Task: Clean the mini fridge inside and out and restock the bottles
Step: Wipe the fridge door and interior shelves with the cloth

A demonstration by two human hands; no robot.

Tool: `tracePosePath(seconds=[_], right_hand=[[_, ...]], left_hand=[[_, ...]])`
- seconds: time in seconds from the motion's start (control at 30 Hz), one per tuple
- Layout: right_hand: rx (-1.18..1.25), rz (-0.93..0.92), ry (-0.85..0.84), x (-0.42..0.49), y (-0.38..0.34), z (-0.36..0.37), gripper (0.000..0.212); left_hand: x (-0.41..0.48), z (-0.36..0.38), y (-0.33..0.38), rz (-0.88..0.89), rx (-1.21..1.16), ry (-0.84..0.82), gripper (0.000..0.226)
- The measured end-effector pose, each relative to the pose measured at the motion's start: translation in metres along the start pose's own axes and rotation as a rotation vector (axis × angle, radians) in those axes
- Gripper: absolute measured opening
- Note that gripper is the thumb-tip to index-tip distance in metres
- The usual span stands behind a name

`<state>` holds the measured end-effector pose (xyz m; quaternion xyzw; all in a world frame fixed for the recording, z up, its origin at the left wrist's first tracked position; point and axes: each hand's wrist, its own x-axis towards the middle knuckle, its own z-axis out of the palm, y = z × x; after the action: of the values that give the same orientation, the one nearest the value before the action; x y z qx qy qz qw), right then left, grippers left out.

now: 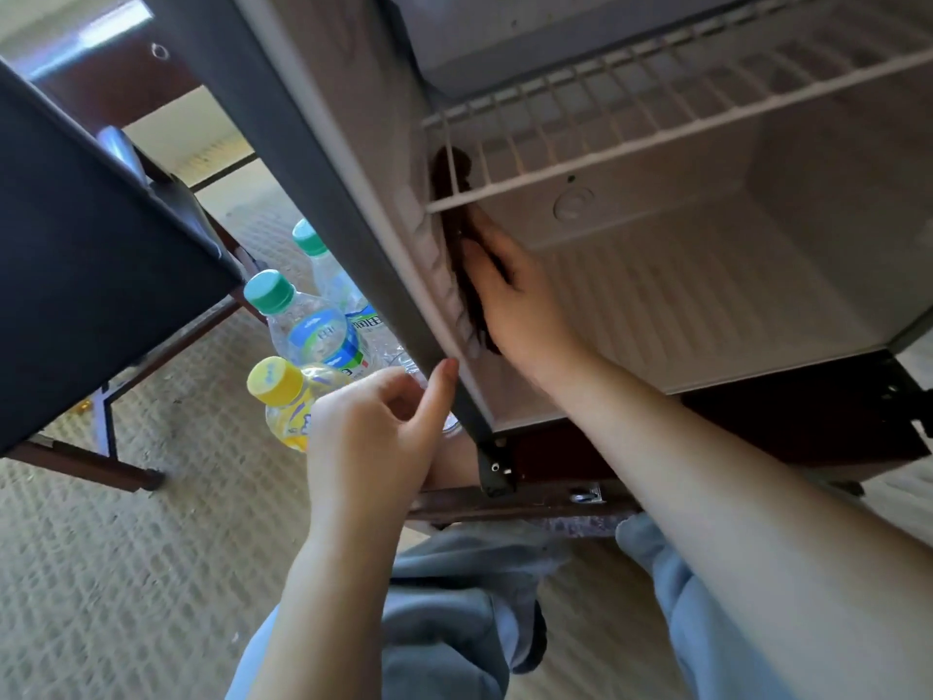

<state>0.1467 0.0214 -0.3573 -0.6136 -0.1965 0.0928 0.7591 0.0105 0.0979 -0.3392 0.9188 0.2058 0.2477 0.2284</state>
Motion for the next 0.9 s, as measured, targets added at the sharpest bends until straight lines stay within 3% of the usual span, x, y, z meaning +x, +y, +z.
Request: tracePosePath(seconds=[0.07,0.17,0.23,0.33,0.53,0.67,0.73,0.8,0.9], right_hand=[[0.069,0.135,0.002,0.015,0.013,0.007,0.043],[0.040,0.268,-0.005,0.018,0.025,0.011,0.059],[0.050,0.271,0.016,0.011,0.022,0.009,0.052],[-0.037,0.159,0.036,-0.016,0.005,-0.003,0.035],[-0.206,-0.017,0.053,-0.055,-0.035,-0.015,0.033],[-0.658,-0.601,0.348,-0.077,-0.085,-0.027,0.033],[-0.781,-0.785,0.437,-0.059,-0.107,-0.041,0.033],[-0.852,-0.732,0.408,-0.026,-0.121,-0.048,0.036],[-1.122,-0.535,0.129,0.008,-0.120,-0.034,0.043]], left_hand=[[0.001,-0.001,0.006,-0.061,-0.053,0.153,0.048],[0.005,0.004,0.020,-0.103,-0.119,0.233,0.038],[0.007,0.007,0.027,-0.077,-0.128,0.272,0.039],[0.013,0.011,0.032,-0.062,-0.159,0.307,0.049],[0.011,0.010,0.037,-0.078,-0.269,0.337,0.044],[0.007,0.010,0.031,-0.048,-0.335,0.356,0.038],[0.008,0.010,0.027,-0.040,-0.365,0.347,0.037],[0.008,0.009,0.025,-0.027,-0.389,0.332,0.036],[0.009,0.007,0.023,-0.025,-0.398,0.321,0.031]])
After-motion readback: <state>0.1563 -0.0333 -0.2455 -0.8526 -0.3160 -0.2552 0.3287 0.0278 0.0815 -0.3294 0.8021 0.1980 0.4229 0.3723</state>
